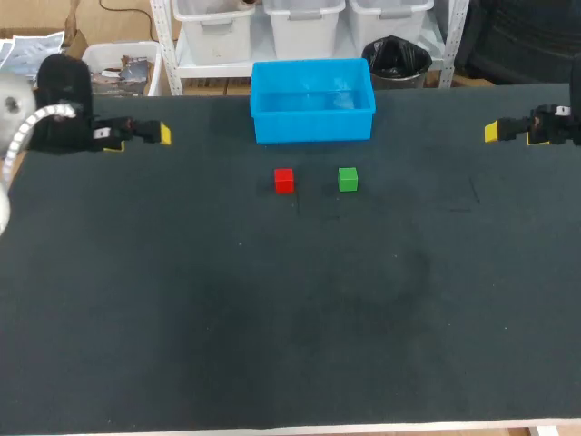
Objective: Use the left arm to pick the red cube and place it into the blue plastic box first, then use the right arm to grasp the green cube and put it into the same blue plastic box after the first action is fully finished.
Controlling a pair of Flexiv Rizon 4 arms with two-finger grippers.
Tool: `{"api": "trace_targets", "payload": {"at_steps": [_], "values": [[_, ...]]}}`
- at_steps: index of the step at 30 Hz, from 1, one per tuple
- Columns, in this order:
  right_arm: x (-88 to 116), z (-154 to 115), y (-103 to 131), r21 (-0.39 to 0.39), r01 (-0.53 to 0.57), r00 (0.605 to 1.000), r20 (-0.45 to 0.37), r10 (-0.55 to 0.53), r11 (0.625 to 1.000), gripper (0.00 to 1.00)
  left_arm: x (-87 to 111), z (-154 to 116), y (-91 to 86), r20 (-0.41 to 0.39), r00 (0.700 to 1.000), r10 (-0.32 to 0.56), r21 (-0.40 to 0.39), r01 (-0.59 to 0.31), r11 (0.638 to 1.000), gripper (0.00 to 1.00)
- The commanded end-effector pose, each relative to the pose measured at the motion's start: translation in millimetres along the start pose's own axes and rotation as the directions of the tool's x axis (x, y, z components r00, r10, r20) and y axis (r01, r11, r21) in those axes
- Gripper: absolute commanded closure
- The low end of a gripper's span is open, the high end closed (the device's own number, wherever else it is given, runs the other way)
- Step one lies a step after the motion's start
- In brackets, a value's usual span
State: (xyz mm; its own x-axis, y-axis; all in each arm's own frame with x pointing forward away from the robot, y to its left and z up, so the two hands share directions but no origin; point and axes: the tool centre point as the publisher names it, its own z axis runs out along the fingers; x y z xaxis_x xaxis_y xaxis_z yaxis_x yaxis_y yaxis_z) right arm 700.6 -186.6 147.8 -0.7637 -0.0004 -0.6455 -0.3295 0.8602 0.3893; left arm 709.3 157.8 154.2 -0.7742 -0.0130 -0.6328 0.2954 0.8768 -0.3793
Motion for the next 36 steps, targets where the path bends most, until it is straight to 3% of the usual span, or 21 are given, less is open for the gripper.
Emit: {"api": "trace_targets", "payload": {"at_steps": [1,6,11,36], "values": [[0,-1,1,0.004,-0.001,1.000,-0.001,0.001,1.000,0.00,-13.0,13,-18.0,-0.065,0.998,-0.014,-0.209,0.000,0.978,0.00],[0,-1,1,0.004,-0.001,1.000,-0.001,0.001,1.000,0.00,-15.0,24,-32.5,-0.085,0.996,0.002,-0.279,-0.025,0.960,0.00],[0,-1,1,0.004,-0.001,1.000,-0.001,0.001,1.000,0.00,-17.2,31,-50.5,-0.064,0.998,0.011,-0.277,-0.029,0.961,0.00],[0,-1,1,0.004,-0.001,1.000,-0.001,0.001,1.000,0.00,-17.2,31,-50.5,-0.064,0.998,0.011,-0.277,-0.029,0.961,0.00]]}}
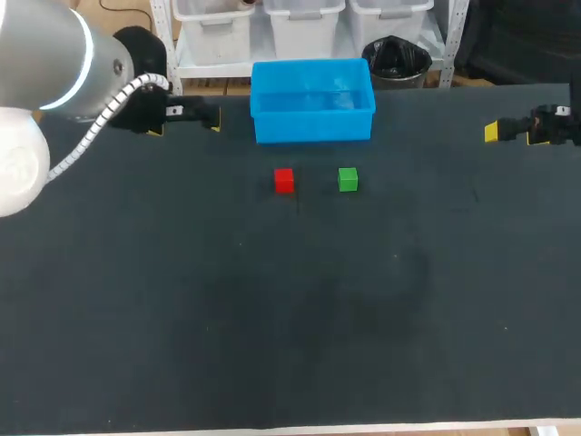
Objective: Use the left arm to pick the red cube and place it into the blue plastic box first, then use the right arm to grasp the green cube and put it into the same blue plastic box after the first action is fully finished.
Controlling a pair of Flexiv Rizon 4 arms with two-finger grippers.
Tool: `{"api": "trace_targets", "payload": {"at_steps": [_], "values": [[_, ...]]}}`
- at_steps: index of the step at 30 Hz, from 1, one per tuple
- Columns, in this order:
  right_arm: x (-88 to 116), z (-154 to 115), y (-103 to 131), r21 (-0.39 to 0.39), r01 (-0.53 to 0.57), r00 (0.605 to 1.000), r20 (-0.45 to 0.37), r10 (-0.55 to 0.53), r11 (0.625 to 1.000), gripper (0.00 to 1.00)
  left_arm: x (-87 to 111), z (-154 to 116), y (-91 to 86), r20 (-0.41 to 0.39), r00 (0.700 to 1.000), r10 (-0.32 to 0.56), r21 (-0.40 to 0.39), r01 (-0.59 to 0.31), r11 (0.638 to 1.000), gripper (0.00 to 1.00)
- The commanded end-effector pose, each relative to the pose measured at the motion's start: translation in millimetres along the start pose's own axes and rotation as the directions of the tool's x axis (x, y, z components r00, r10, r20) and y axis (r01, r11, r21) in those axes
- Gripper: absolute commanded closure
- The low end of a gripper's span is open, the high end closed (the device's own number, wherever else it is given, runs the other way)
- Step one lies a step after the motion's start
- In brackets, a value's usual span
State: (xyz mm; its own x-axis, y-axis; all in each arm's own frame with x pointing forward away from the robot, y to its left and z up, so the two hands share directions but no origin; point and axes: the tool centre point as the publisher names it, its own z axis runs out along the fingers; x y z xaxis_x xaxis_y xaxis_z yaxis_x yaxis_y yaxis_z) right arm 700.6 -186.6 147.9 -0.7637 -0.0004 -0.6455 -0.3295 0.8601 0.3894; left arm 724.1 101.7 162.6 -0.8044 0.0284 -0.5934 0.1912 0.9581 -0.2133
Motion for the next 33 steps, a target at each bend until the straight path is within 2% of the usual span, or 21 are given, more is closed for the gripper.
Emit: {"api": "trace_targets", "payload": {"at_steps": [1,7,12,13,15,16,18,22,24,29,33], "values": [[0,-1,1,0.004,-0.001,1.000,-0.001,0.001,1.000,0.00,-3.6,1,-5.6,0.000,1.000,0.001,-0.069,-0.001,0.998,0.00],[0,-1,1,0.004,-0.001,1.000,-0.001,0.001,1.000,0.00,-20.5,4,-29.2,-0.007,1.000,-0.006,-0.040,0.006,0.999,0.00],[0,-1,1,0.004,-0.001,1.000,-0.001,0.001,1.000,0.00,-31.7,6,-44.9,-0.038,0.999,0.017,-0.069,-0.019,0.997,0.00],[0,-1,1,0.004,-0.001,1.000,-0.001,0.001,1.000,0.00,-34.3,6,-48.2,-0.039,0.999,0.012,-0.052,-0.014,0.999,0.00],[0,-1,1,0.004,-0.001,1.000,-0.001,0.001,1.000,0.00,-37.6,8,-53.1,-0.057,0.998,0.026,-0.084,-0.031,0.996,0.00],[0,-1,1,0.004,-0.001,1.000,-0.001,0.001,1.000,0.00,-40.0,7,-56.4,-0.060,0.998,0.021,-0.064,-0.024,0.998,0.00],[0,-1,1,0.004,-0.001,1.000,-0.001,0.001,1.000,0.00,-42.9,11,-61.5,-0.078,0.996,0.031,-0.101,-0.039,0.994,0.00],[0,-1,1,0.004,-0.001,1.000,-0.001,0.001,1.000,0.00,-46.8,16,-71.3,-0.118,0.993,0.026,-0.126,-0.041,0.991,0.00],[0,-1,1,0.004,-0.001,1.000,-0.001,0.001,1.000,0.00,-46.5,21,-74.3,-0.149,0.989,0.023,-0.168,-0.048,0.985,0.00],[0,-1,1,0.004,-0.001,1.000,-0.001,0.001,1.000,0.00,-44.7,32,-83.4,-0.220,0.974,-0.061,-0.232,0.009,0.973,0.00],[0,-1,1,0.004,-0.001,1.000,-0.001,0.001,1.000,0.00,-43.8,40,-94.0,-0.268,0.954,-0.132,-0.245,0.065,0.967,0.00]]}}
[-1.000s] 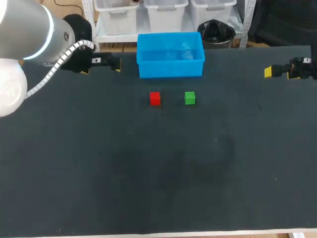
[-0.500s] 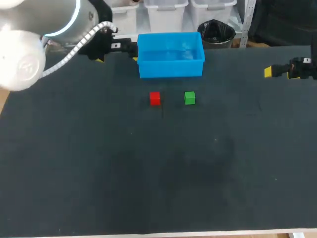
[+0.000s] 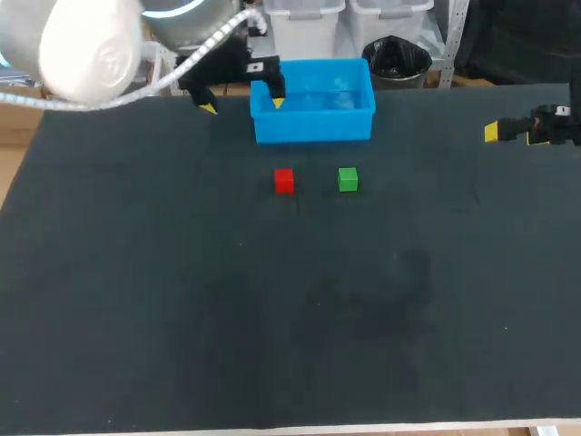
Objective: Use the left arm to pick the red cube and place it into the blue plastic box first, then use the right arm to grasp the green cube and put it into the same blue plastic box after the first action is fully finished.
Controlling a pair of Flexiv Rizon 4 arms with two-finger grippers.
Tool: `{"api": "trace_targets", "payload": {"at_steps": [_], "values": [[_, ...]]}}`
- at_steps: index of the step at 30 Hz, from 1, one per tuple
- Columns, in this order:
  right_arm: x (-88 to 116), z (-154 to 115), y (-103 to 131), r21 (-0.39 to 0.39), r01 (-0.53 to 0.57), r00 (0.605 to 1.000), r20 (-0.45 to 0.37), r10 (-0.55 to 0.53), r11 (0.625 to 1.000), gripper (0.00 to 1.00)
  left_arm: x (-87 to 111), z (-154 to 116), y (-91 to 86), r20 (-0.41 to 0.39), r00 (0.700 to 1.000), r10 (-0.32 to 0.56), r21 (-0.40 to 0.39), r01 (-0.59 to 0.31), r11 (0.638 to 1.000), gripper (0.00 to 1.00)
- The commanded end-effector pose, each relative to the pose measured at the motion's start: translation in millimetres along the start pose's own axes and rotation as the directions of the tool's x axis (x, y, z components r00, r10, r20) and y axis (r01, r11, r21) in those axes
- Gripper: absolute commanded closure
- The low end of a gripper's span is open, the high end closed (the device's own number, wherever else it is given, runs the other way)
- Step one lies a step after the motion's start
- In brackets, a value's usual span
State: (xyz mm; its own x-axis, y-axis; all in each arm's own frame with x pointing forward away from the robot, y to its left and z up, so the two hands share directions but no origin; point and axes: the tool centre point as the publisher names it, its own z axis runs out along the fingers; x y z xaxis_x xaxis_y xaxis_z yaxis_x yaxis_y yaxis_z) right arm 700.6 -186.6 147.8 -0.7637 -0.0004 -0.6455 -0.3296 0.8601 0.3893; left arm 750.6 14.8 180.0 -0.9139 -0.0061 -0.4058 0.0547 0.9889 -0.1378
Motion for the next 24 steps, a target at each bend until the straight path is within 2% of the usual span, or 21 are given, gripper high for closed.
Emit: {"api": "trace_targets", "payload": {"at_steps": [1,4,8,12,20,24], "values": [[0,-1,1,0.004,-0.001,1.000,-0.001,0.001,1.000,0.00,-11.3,11,-17.5,-0.092,0.995,-0.050,-0.099,0.040,0.994,0.00],[0,-1,1,0.004,-0.001,1.000,-0.001,0.001,1.000,0.00,-11.9,17,-24.8,-0.136,0.988,-0.078,-0.094,0.066,0.993,0.00],[0,-1,1,0.004,-0.001,1.000,-0.001,0.001,1.000,0.00,-11.4,23,-31.8,-0.171,0.982,-0.075,-0.109,0.057,0.992,0.00],[0,-1,1,0.004,-0.001,1.000,-0.001,0.001,1.000,0.00,-9.6,29,-33.5,-0.201,0.977,-0.077,-0.132,0.051,0.990,0.00],[0,-1,1,0.004,-0.001,1.000,-0.001,0.001,1.000,0.00,-8.7,37,-31.4,-0.290,0.944,-0.160,-0.175,0.112,0.978,0.00],[0,-1,1,0.004,-0.001,1.000,-0.001,0.001,1.000,0.00,-8.7,37,-31.4,-0.290,0.944,-0.160,-0.175,0.112,0.978,0.00]]}}
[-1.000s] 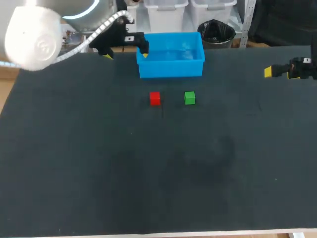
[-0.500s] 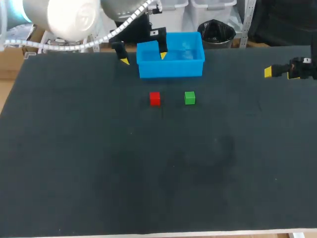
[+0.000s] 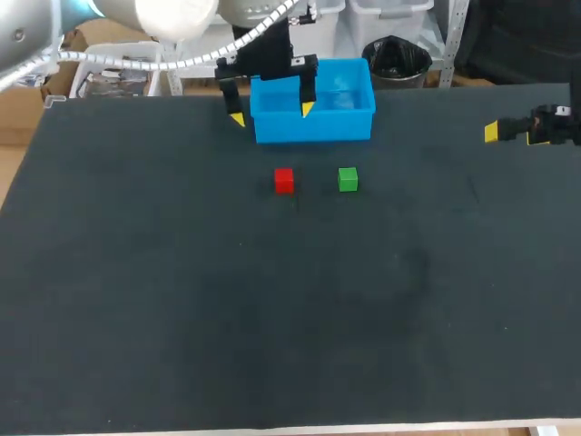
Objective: Use the left arm to pick the red cube and place it into the blue plastic box first, then use the right arm to grasp the green cube and put it into the same blue plastic box after the first action is fully finished.
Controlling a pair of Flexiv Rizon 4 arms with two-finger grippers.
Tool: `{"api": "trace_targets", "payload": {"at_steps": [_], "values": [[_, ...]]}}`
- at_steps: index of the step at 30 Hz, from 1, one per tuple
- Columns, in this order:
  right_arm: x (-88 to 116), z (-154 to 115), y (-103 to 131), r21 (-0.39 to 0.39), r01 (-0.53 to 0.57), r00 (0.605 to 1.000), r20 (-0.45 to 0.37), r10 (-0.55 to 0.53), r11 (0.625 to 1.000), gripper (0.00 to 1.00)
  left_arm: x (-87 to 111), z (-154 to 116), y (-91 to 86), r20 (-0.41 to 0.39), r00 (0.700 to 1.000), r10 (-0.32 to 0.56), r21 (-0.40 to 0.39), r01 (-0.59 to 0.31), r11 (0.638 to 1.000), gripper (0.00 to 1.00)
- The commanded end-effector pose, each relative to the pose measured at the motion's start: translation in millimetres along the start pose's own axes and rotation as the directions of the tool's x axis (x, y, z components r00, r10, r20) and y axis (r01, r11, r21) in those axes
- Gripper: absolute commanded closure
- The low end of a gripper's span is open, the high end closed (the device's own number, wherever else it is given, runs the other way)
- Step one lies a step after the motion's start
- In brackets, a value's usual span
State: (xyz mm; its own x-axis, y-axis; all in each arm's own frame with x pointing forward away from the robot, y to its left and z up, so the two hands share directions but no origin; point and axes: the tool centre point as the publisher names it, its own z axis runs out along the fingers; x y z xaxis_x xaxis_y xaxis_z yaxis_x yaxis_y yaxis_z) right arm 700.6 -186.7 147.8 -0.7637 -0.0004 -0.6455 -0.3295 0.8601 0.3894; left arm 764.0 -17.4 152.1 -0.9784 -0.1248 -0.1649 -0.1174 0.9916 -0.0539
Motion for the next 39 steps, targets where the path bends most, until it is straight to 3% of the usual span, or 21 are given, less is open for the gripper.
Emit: {"api": "trace_targets", "payload": {"at_steps": [1,27,39], "values": [[0,-1,1,0.004,-0.001,1.000,-0.001,0.001,1.000,0.00,-7.6,0,-5.3,-0.067,0.998,0.002,-0.031,-0.004,1.000,0.00],[0,-1,1,0.004,-0.001,1.000,-0.001,0.001,1.000,0.00,-7.6,0,-5.3,-0.067,0.998,0.002,-0.031,-0.004,1.000,0.00],[0,-1,1,0.004,-0.001,1.000,-0.001,0.001,1.000,0.00,-8.1,40,-4.4,-0.153,0.988,0.012,-0.048,-0.020,0.999,0.00]]}}
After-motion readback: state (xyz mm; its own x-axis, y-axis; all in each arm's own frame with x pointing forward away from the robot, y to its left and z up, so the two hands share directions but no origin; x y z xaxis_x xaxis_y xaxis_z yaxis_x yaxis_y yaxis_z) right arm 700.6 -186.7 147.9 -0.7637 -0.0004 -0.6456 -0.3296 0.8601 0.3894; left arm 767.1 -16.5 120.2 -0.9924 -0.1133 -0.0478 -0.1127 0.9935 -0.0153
